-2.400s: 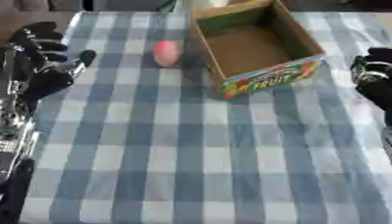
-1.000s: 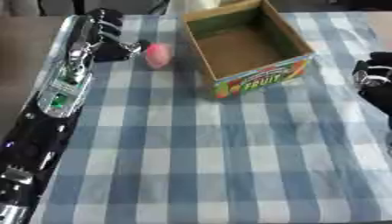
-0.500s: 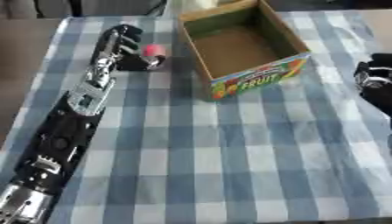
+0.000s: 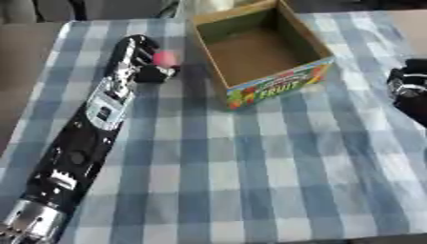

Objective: Pick up objects on the table and place them in the box.

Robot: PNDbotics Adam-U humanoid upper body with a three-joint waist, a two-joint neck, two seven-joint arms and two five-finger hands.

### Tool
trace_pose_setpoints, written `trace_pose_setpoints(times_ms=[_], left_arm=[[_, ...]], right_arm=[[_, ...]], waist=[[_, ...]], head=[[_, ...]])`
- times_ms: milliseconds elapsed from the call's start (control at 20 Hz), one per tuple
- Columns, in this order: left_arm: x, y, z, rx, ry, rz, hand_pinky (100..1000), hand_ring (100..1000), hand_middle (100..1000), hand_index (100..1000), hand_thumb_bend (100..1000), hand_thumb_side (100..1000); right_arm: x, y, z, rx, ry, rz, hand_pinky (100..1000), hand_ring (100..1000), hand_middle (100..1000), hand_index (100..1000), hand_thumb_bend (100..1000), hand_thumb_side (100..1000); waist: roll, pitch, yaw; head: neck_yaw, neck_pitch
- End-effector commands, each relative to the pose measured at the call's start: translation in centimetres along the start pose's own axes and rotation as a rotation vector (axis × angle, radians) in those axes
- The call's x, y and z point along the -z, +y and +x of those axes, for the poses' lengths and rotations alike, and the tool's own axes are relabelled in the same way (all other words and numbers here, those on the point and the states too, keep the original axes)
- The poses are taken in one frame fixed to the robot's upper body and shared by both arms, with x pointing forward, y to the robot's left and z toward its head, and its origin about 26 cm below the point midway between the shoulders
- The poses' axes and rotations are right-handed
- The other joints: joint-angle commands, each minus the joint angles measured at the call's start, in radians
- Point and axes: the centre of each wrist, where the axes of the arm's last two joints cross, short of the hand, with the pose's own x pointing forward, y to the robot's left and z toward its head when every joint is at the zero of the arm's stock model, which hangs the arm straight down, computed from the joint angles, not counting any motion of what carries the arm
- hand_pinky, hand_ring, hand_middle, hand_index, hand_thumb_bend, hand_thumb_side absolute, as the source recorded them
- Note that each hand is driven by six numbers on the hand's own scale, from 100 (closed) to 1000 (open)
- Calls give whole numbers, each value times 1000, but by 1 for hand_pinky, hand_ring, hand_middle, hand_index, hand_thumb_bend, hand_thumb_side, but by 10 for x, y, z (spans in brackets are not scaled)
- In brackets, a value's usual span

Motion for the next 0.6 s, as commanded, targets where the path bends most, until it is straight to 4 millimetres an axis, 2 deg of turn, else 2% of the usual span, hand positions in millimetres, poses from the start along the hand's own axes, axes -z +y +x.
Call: trace_pose_setpoints(times_ms=[50,200,250,400,600], left_arm=[[5,9,11,15,-22,51,532,497,465,554,492,100],[4,10,11,29,-16,65,503,449,406,489,420,100],[4,10,11,35,-13,71,480,405,357,437,354,100],[4,12,12,30,-9,101,461,368,308,386,327,100],[3,20,21,11,-37,139,448,344,277,354,341,100]], right_arm=[[4,-3,6,-4,-23,2,608,644,615,692,195,106],[4,-3,6,-4,-23,2,608,644,615,692,194,106],[4,-3,6,-4,-23,2,608,644,615,692,194,106],[4,-3,6,-4,-23,3,608,644,615,692,194,106],[4,-3,6,-4,-23,3,608,644,615,692,194,106]], waist=[[-3,-18,-1],[-4,-18,1],[-4,-19,2],[-5,-19,4],[-5,-21,7]], head=[[4,-10],[4,-10],[3,-11],[3,-11],[4,-10]])
